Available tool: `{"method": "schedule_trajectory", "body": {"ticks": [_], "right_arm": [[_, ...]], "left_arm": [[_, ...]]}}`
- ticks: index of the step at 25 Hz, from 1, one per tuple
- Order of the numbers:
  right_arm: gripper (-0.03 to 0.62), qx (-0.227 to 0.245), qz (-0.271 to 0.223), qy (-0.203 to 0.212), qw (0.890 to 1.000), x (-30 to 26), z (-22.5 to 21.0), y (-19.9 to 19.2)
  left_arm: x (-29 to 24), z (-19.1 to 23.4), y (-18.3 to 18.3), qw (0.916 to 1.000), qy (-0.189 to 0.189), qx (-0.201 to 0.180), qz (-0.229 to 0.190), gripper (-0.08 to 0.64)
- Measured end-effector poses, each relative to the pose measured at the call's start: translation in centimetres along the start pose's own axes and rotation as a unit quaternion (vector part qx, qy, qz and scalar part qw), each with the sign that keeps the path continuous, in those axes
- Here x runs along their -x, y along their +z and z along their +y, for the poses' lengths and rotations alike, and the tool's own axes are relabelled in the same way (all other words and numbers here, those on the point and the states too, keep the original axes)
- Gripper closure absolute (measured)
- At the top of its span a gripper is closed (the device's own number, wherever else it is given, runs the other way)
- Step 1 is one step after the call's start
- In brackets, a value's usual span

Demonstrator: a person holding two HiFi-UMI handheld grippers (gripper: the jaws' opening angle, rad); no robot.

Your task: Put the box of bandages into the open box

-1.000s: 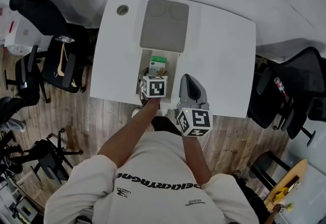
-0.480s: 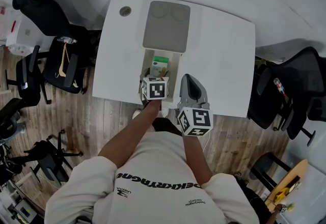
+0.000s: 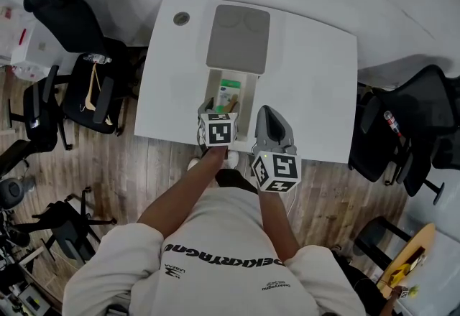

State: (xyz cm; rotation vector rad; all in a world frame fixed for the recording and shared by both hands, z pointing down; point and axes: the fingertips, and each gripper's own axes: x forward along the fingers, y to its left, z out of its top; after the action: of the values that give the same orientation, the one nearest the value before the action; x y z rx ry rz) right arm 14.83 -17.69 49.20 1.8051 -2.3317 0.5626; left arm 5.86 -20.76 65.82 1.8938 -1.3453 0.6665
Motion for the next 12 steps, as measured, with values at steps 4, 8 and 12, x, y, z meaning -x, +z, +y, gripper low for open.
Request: {"method": "schedule_trajectory", "body": {"ticks": [4, 8, 12], "right_arm": [[0.594, 0.001, -0.004, -0.004, 1.0, 0.8, 0.5, 0.2], [0.594, 0.004, -0.006, -0.005, 1.0, 1.5, 1.3, 0.2], [0.594, 0.007, -0.012, -0.007, 1.0, 2.3, 2.0, 0.5]], "left_arm": [[1.8, 0.0, 0.9, 0.9998, -0.003, -0.006, -0.018, 0.248], [3.6, -0.4, 1.6, 0.9992, -0.013, -0.003, -0.039, 0.268], [4.8, -0.4, 1.6, 0.9985, -0.012, -0.012, -0.052, 0.313]]}}
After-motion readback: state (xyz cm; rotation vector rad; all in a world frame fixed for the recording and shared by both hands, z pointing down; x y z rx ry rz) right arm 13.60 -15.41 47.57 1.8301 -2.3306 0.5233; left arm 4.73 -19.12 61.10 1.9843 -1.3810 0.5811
